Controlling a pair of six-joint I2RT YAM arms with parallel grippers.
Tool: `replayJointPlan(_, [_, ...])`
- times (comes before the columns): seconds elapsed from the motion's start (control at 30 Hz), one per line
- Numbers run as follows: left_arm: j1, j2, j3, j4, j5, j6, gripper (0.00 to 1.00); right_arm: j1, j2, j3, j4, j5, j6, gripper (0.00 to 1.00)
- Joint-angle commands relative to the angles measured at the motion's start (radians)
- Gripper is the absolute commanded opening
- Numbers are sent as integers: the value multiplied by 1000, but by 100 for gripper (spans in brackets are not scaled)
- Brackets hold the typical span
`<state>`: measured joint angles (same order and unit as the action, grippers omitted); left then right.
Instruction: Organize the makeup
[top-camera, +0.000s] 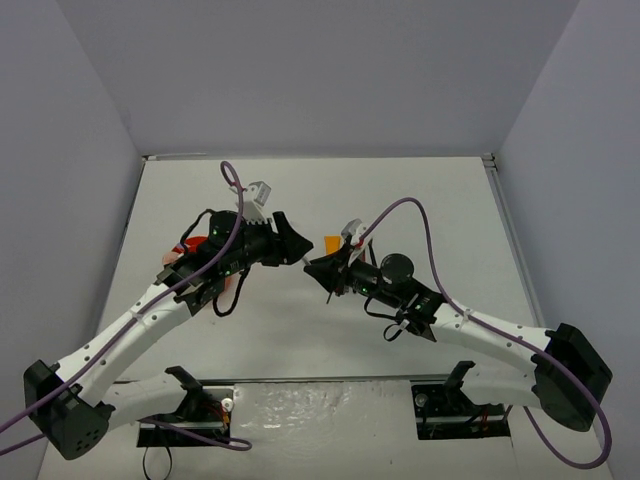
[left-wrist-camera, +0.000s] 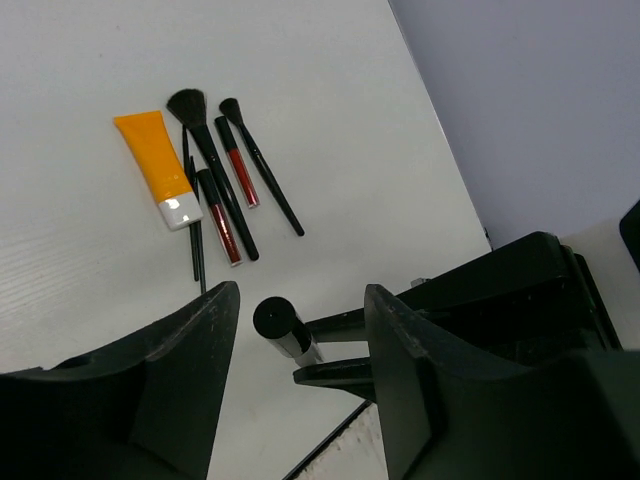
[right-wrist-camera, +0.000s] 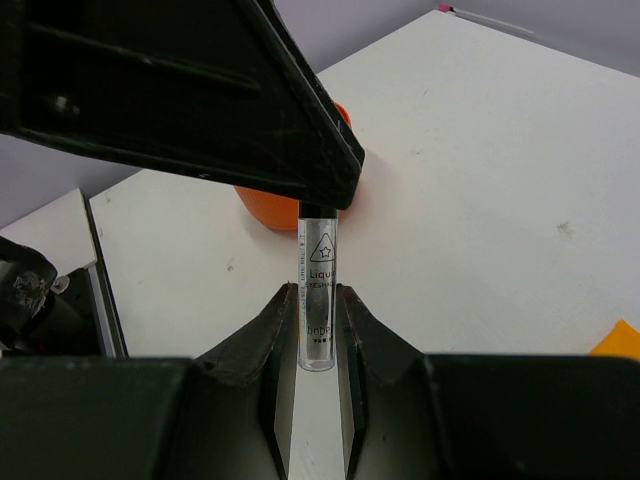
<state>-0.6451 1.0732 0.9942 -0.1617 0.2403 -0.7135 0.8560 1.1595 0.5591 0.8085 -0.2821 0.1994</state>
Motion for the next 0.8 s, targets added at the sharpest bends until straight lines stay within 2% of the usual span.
replayJointPlan(0.0, [-24,14,69,93,-30,-3,41,9,-6,43,128,-17,-12,0])
replayJointPlan(0.17, [-39,17,67,88,-50,5,14,9,-6,39,135,-15,-9,0])
replayJointPlan(0.2, [-39,17,67,88,-52,6,5,9,-4,39,135,-15,-8,2])
replayJointPlan(0.27, [-39,17,65,88,-54,6,1,9,-3,41,135,-15,-7,6])
replayJointPlan(0.3, [-42,16,63,88,-59,5,0,11,-3,39,136,-13,-5,12])
replayJointPlan(0.4, [-45,13,53,90,-68,8,0,11,-7,43,119,16,-5,44])
replayJointPlan(0.47, [-45,3,52,70,-97,22,0,10,-13,47,93,40,-7,61])
replayJointPlan(0.6, [-44,-41,40,-14,-248,49,0,9,-35,58,18,125,-21,96])
replayJointPlan(0.77, [-29,-144,-4,-157,-575,74,0,8,-84,65,-121,261,-40,100])
